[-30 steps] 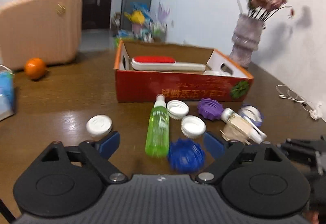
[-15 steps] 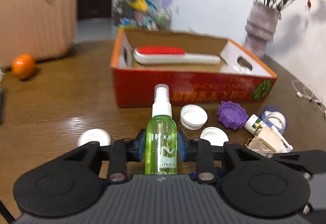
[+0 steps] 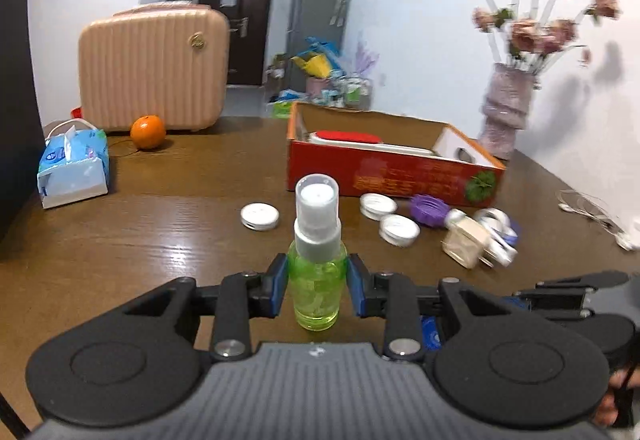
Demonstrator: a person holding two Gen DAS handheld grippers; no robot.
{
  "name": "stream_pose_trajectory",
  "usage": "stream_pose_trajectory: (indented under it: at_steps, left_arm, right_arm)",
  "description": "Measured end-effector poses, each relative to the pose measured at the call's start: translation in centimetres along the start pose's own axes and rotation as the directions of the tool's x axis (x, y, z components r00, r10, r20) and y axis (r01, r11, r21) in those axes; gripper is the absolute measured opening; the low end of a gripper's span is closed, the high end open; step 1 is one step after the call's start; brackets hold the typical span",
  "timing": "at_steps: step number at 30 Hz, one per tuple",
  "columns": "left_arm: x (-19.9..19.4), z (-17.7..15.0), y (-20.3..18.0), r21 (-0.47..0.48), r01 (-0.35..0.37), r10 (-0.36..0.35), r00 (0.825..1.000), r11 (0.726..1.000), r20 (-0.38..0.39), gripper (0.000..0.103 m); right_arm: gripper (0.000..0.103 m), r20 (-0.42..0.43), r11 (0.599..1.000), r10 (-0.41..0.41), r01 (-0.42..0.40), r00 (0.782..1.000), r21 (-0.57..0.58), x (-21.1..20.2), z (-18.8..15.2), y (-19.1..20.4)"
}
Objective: Organize rigid objects
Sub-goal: 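Grasp the green spray bottle with the left gripper while the right gripper grasps the blue cap, then carry the spray bottle with the left gripper while the right gripper carries the blue cap into the box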
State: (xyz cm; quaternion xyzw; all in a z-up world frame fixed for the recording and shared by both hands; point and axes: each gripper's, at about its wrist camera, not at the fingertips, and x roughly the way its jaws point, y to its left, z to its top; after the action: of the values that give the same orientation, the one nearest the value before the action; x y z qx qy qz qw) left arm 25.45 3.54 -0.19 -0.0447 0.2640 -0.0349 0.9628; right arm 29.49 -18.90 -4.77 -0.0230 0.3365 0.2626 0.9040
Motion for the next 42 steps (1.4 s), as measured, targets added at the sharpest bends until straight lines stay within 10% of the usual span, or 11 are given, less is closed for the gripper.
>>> stream_pose_trajectory:
  at_steps: [10,21,23,26,42]
  left_arm:
    - [-2.9,-4.5,-2.8,0.144,0.021,-0.026,0.999,0.989,0.033,0.031]
    - [-1.9,-4.2,-2.0,0.112,0.035,-0.036,0.999,0.993,0.006,0.031]
    - [-1.5,-4.1,-1.9,0.113,0.034,-0.035,0.999,0.993,0.006,0.031]
    - [-1.1,-3.7,-2.0,0.112,0.029,-0.029,1.000,0.993,0.006,0.031]
    - [8.1,11.4,-1.7,0.080,0.078,-0.089,0.986,0.994,0.143,0.031]
  right_arm:
    - [0.012,0.021,0.996,-0.079,0.078,0.997,0.049,-3.9,-2.6,0.5]
    - [0.051,0.023,1.000,0.006,-0.006,1.000,0.013,-2.5,-2.5,2.1]
    - [0.049,0.008,1.000,-0.006,0.006,1.000,0.009,-1.6,-2.5,2.1]
    - [0.008,0.001,0.999,0.025,-0.025,1.000,0.045,-0.8,-2.1,1.2]
    - [0.005,0.169,0.999,0.031,-0.026,0.985,-0.034,-2.0,6.9,-4.9]
